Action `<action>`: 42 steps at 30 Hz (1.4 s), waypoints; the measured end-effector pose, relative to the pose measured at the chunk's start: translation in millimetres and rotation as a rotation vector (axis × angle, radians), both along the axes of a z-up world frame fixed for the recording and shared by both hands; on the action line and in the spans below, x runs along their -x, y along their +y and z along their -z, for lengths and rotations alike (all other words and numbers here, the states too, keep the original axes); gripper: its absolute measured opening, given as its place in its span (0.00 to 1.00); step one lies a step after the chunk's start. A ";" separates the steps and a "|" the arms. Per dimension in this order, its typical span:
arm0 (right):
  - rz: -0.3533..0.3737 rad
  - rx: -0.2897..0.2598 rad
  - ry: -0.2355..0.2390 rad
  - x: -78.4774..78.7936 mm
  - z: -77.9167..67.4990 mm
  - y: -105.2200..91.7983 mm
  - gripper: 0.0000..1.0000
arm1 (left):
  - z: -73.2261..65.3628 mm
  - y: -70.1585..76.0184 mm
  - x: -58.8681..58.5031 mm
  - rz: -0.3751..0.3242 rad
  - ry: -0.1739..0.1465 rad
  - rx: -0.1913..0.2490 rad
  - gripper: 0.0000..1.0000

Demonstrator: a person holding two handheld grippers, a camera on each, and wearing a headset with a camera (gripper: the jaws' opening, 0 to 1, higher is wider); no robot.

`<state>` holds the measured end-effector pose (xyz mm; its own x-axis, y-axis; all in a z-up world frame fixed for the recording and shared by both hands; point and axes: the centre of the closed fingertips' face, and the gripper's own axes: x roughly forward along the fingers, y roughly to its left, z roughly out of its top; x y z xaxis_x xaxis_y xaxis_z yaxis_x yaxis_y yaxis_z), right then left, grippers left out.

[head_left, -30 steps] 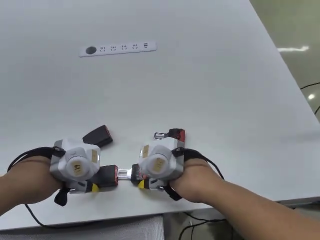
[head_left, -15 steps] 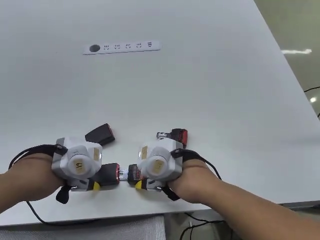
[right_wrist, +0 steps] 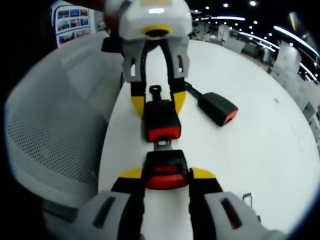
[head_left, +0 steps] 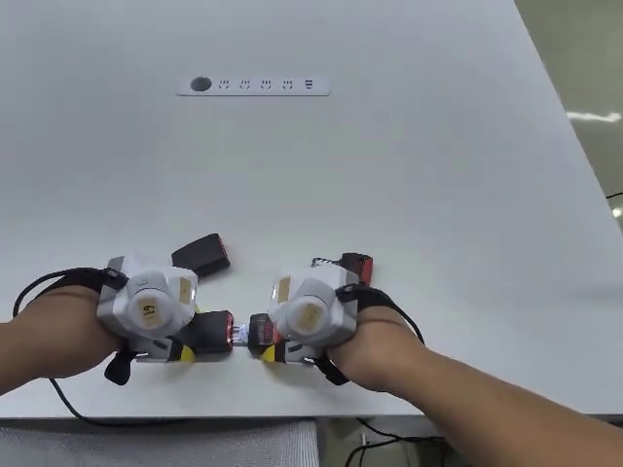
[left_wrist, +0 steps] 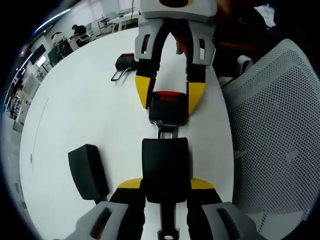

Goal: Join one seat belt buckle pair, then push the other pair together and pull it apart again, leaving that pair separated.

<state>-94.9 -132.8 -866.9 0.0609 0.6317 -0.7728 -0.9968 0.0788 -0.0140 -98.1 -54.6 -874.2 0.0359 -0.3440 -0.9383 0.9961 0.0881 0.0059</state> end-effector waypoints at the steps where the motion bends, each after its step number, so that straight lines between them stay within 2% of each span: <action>1: -0.001 0.001 0.001 -0.1 -0.1 0.4 0.32 | -0.4 -0.1 0.0 -0.002 0.000 0.001 0.32; 14: -0.019 0.026 0.004 -2.0 0.7 7.0 0.32 | -2.7 -0.9 0.1 0.007 0.006 0.004 0.32; 19: -0.014 0.010 0.014 -1.6 2.3 15.7 0.32 | -2.4 0.2 -0.5 -0.004 0.007 0.008 0.32; 23: -0.012 -0.023 0.016 -3.5 0.9 21.5 0.32 | -2.4 0.5 -0.6 0.005 0.007 0.013 0.32; 27: -0.013 -0.010 0.026 -4.2 3.7 18.7 0.32 | -1.9 0.1 -1.1 0.007 0.013 0.018 0.32; 34: -0.044 0.029 0.012 -2.3 2.2 16.6 0.32 | -2.6 2.5 -3.1 0.016 0.015 0.009 0.32; 36: -0.043 0.024 0.027 -3.8 1.9 15.3 0.32 | -2.2 3.9 -4.4 0.005 0.014 0.016 0.32; 42: -0.043 0.025 0.018 -2.4 1.6 15.0 0.32 | -1.4 4.7 -5.5 -0.004 0.011 0.022 0.31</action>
